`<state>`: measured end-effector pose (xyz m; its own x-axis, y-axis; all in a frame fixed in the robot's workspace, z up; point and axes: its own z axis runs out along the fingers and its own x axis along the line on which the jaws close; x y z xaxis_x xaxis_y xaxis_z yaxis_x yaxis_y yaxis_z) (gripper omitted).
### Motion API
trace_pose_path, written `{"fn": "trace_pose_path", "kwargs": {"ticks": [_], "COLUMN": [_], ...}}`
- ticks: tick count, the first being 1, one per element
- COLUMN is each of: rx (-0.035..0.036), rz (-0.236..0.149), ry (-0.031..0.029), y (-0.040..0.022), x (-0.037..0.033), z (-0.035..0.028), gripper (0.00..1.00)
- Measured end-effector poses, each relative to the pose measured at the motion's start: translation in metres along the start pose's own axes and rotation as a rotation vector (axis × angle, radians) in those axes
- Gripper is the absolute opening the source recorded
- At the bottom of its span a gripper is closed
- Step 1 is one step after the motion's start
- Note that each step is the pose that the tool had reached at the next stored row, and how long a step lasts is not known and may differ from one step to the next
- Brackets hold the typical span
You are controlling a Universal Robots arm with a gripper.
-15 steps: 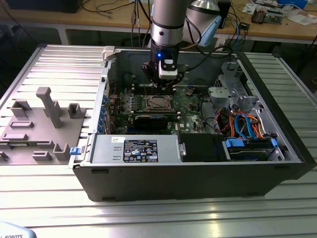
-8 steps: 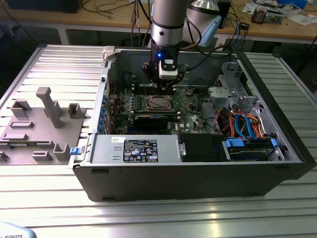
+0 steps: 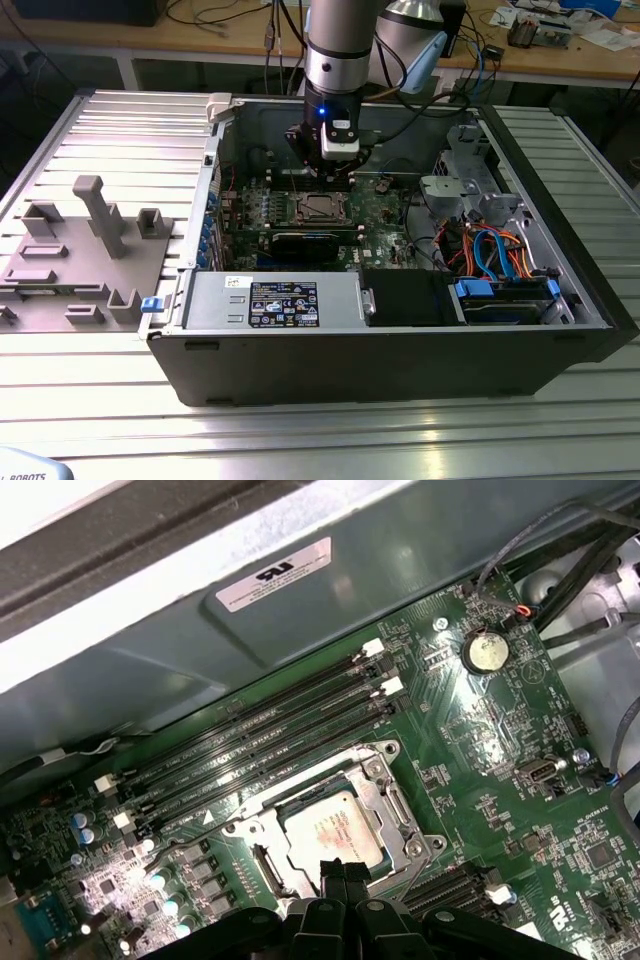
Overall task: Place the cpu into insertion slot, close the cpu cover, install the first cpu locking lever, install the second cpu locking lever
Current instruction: 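Install the first cpu locking lever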
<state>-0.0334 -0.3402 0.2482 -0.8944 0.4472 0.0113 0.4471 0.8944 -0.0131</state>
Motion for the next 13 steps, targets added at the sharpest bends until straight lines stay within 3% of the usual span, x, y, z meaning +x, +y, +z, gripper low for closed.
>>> {"fn": "trace_pose_path", "kwargs": {"ticks": [13], "rx": [0.0002], "rz": [-0.010], "ry": [-0.0002], "y": [0.0000], "x": [0.0000], "z": [0.0000], "gripper": [0.11]}}
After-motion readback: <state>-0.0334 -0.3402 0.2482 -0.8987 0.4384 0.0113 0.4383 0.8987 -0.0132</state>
